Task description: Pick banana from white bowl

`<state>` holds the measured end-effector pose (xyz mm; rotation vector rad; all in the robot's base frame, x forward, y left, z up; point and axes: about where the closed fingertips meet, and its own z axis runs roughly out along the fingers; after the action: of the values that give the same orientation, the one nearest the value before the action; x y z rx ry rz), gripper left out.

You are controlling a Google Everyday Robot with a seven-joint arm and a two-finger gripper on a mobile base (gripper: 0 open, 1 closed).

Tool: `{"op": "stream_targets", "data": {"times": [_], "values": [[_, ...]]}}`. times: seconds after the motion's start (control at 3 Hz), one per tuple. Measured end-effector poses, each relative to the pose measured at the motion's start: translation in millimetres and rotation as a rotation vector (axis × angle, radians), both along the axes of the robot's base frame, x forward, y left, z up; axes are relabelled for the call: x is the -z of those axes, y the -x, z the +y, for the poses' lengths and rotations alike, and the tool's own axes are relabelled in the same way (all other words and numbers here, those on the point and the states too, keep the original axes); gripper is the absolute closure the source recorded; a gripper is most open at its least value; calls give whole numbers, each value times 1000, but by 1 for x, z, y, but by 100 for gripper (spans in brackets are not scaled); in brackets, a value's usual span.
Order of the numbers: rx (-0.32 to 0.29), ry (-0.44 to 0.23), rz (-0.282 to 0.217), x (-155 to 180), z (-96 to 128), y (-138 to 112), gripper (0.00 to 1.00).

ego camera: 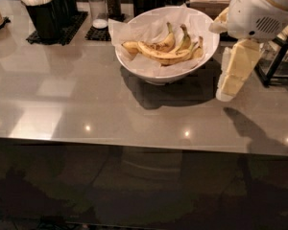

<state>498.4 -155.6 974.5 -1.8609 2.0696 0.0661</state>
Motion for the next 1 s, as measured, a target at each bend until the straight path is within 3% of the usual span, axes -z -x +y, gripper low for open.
{"op": "stream_targets", "data": {"times": [0.67,1.0], "values": [[16,-26,-20,-1,2,-7,0],[9,-89,-22,6,16,-24,0]]}}
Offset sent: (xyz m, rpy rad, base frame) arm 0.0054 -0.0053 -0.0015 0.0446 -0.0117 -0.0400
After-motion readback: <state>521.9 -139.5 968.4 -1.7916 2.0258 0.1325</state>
